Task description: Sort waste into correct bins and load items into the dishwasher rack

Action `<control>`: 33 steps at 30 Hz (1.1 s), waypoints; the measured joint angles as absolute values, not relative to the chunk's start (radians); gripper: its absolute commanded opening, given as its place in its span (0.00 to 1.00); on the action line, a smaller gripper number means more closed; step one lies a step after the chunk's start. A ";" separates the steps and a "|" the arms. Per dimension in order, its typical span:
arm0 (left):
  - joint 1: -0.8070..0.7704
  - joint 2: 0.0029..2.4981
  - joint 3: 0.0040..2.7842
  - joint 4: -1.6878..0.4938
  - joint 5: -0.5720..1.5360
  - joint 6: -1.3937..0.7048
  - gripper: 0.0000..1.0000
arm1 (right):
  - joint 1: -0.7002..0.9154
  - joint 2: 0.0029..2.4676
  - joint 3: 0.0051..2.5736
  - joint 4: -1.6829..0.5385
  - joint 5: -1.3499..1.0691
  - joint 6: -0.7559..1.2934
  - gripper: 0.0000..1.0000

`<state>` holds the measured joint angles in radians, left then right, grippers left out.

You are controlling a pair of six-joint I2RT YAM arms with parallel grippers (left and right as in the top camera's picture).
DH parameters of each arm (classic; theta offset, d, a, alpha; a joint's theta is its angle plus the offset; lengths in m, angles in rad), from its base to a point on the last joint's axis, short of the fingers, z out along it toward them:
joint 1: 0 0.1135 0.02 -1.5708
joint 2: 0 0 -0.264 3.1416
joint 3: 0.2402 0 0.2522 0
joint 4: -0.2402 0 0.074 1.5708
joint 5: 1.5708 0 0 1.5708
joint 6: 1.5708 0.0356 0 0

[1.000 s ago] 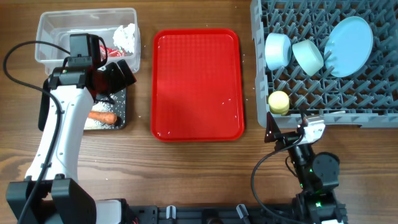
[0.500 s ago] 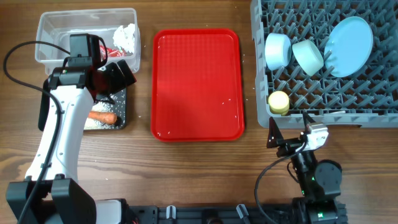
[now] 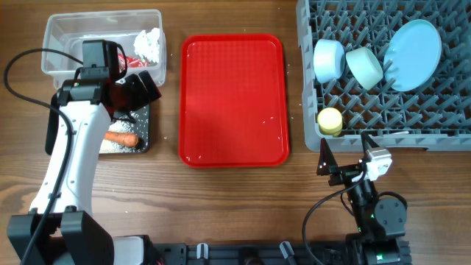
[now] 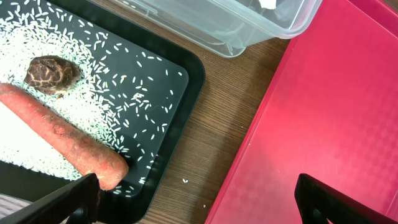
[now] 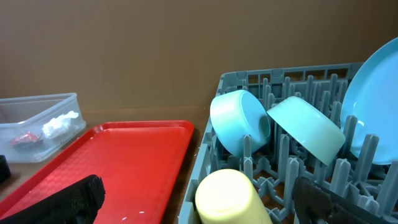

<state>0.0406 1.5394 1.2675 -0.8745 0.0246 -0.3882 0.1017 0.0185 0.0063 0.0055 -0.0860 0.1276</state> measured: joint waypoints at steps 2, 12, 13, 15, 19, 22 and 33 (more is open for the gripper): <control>0.041 1.539 1.267 -0.875 0.025 -0.388 1.00 | 0.102 0.019 0.006 0.006 -0.086 0.128 1.00; 0.041 1.539 1.267 -0.874 0.025 -0.388 1.00 | 0.102 0.019 0.006 0.006 -0.086 0.128 1.00; 0.041 1.539 1.267 -0.874 0.025 -0.388 1.00 | 0.102 0.019 0.006 0.006 -0.086 0.128 1.00; 0.041 1.539 1.267 -0.875 0.025 -0.388 1.00 | 0.102 0.019 0.006 0.006 -0.086 0.128 1.00; 0.041 1.539 1.267 -0.874 0.024 -0.388 1.00 | 0.102 0.019 0.006 0.006 -0.086 0.128 1.00; 0.041 1.538 1.267 -0.855 0.025 -0.388 1.00 | 0.102 0.020 0.006 0.005 -0.086 0.128 1.00; 0.047 1.175 1.033 -0.392 0.025 -0.371 1.00 | 0.102 0.020 0.006 0.003 -0.086 0.128 1.00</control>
